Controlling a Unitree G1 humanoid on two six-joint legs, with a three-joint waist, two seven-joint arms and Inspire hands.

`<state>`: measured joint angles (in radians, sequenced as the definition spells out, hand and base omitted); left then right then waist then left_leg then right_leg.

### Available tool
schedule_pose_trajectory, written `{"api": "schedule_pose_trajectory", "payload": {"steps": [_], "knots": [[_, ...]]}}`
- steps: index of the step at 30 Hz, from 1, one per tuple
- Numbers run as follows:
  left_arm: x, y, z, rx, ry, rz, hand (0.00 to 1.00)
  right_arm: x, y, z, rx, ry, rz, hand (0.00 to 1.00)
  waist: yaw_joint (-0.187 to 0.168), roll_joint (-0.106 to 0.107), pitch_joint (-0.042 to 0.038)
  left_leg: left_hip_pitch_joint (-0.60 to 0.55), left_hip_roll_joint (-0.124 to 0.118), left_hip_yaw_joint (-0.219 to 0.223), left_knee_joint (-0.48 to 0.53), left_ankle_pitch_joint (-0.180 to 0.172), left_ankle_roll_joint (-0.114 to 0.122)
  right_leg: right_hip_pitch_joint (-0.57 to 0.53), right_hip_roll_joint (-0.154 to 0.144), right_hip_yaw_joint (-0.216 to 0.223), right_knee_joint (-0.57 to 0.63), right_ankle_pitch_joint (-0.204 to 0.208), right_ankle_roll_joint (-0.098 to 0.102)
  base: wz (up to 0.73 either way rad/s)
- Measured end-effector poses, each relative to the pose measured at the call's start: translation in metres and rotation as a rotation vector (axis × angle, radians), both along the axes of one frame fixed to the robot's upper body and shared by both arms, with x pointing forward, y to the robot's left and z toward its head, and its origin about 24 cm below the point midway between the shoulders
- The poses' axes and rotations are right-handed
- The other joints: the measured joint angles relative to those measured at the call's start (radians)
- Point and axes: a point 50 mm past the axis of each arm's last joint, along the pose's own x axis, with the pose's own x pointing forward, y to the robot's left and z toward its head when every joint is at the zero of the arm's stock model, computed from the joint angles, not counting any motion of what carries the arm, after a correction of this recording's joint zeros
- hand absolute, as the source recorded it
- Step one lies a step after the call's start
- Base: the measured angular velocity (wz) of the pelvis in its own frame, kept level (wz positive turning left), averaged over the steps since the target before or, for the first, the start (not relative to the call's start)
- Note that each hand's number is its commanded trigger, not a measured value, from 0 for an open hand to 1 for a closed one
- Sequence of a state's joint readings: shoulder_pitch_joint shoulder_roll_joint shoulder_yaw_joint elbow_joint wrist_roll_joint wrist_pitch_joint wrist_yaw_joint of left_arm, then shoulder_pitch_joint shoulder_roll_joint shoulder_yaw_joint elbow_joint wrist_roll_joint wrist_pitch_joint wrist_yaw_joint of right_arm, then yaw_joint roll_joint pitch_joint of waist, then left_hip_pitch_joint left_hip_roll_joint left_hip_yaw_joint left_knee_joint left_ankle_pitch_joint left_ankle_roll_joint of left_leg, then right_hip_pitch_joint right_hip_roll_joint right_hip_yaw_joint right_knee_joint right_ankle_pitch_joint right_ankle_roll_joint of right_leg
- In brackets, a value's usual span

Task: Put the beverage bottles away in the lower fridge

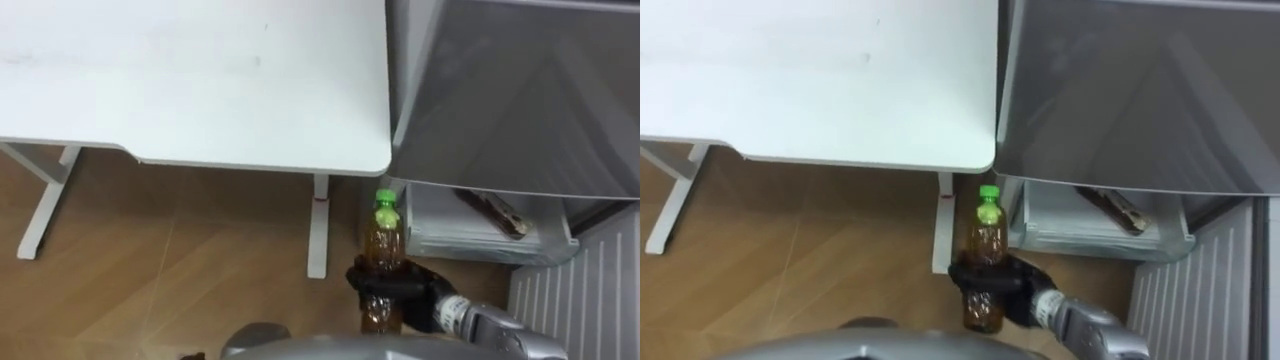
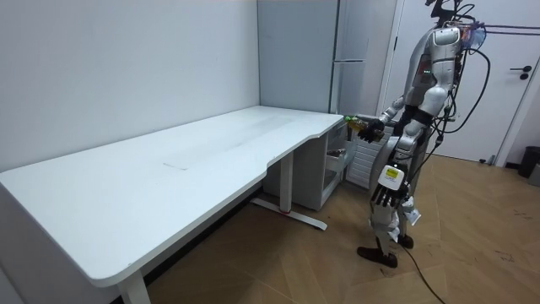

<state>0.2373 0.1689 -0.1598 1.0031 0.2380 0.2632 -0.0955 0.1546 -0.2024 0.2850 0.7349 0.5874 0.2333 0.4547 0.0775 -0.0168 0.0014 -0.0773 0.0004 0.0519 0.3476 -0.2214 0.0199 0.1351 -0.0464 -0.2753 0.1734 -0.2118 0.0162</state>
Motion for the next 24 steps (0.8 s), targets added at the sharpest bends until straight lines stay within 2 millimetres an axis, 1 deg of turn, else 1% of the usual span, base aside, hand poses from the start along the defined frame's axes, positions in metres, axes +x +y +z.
{"api": "schedule_pose_trajectory", "payload": {"steps": [2,4,6,8,9,10,11,13,15,16,18,21,24], "knots": [[-0.001,0.0,0.0,-0.007,0.013,0.001,0.0,-0.002,-0.003,-0.002,-0.016,0.017,-0.018,1.0,-0.001,0.003,-0.0006,-0.012,0.001,0.001,0.005,0.0,0.0,-0.012,0.001,0.006,-0.001,0.001,-0.001,-0.03],[-0.003,-0.001,-0.001,-0.014,0.029,0.002,0.0,-0.003,-0.006,-0.005,-0.035,0.042,-0.034,1.0,-0.002,0.009,-0.0007,-0.014,0.003,0.006,0.008,0.0,0.0,-0.013,0.004,0.022,-0.002,0.001,-0.001,-0.09],[0.001,-0.001,-0.001,-0.015,0.024,0.001,0.0,-0.003,-0.009,-0.008,-0.077,0.064,-0.055,1.0,-0.009,0.016,-0.0008,-0.015,0.003,0.009,0.008,0.0,0.001,-0.01,0.004,0.023,-0.002,0.004,0.0,-0.02],[0.004,-0.001,-0.001,-0.015,0.015,0.0,0.0,-0.002,-0.01,-0.008,-0.088,0.075,-0.101,1.0,-0.018,0.025,0.0006,-0.013,0.006,0.014,0.007,-0.001,0.002,-0.01,0.004,0.025,-0.002,0.005,0.0,-0.04],[0.007,-0.001,-0.001,-0.012,0.008,0.001,0.0,-0.001,-0.009,-0.009,-0.084,0.086,-0.145,1.0,-0.021,0.025,0.0025,-0.007,0.005,0.017,0.001,-0.001,0.001,-0.009,0.004,0.029,-0.002,0.006,0.0,-0.1],[0.008,-0.001,0.0,-0.009,0.003,0.001,0.0,-0.001,-0.009,-0.009,-0.086,0.092,-0.164,1.0,-0.021,0.023,0.0038,-0.002,0.005,0.02,-0.004,0.0,0.001,-0.009,0.004,0.031,-0.002,0.006,0.0,-0.16],[0.009,0.0,0.0,0.002,-0.005,-0.002,0.0,-0.001,-0.009,-0.01,-0.09,0.101,-0.194,1.0,-0.022,0.024,0.0036,0.005,0.007,0.026,-0.009,0.0,0.0,-0.007,0.004,0.041,-0.002,0.006,0.0,-0.14],[0.009,0.0,0.0,0.01,-0.011,-0.007,0.0,-0.001,-0.01,-0.01,-0.081,0.115,-0.257,1.0,-0.029,0.023,0.0035,0.008,0.006,0.028,-0.012,0.0,0.0,-0.004,0.003,0.043,-0.003,0.006,0.0,-0.05],[0.009,-0.001,0.0,0.026,-0.015,-0.028,0.0,0.001,-0.01,-0.01,-0.073,0.131,-0.343,1.0,-0.049,0.016,0.0054,0.018,0.003,0.029,-0.016,0.0,0.0,0.006,0.002,0.045,-0.008,0.005,0.001,0.0],[0.009,-0.001,0.0,0.031,-0.016,-0.033,0.0,0.001,-0.009,-0.01,-0.064,0.138,-0.376,1.0,-0.051,0.014,0.0055,0.02,0.003,0.029,-0.018,0.0,0.0,0.008,0.002,0.045,-0.009,0.005,0.002,0.0],[0.009,-0.005,-0.001,0.038,-0.023,-0.035,0.0,0.004,-0.007,-0.01,-0.029,0.152,-0.499,1.0,-0.068,0.007,0.0049,0.019,0.002,0.03,-0.018,0.0,0.0,0.008,0.003,0.047,-0.022,0.006,0.003,0.0],[0.005,-0.01,-0.002,0.041,-0.023,-0.029,0.0,0.005,-0.006,-0.011,-0.002,0.177,-0.61,1.0,-0.077,0.005,0.0032,0.022,0.002,0.034,-0.022,-0.001,0.001,0.005,0.002,0.053,-0.024,0.006,0.003,-0.04],[0.001,-0.012,-0.002,0.053,-0.02,-0.024,0.0,0.0,-0.009,-0.013,-0.04,0.222,-0.668,1.0,-0.083,0.007,0.0033,0.022,0.002,0.033,-0.02,-0.002,0.001,0.008,0.003,0.053,-0.021,0.006,0.003,0.0]]}}
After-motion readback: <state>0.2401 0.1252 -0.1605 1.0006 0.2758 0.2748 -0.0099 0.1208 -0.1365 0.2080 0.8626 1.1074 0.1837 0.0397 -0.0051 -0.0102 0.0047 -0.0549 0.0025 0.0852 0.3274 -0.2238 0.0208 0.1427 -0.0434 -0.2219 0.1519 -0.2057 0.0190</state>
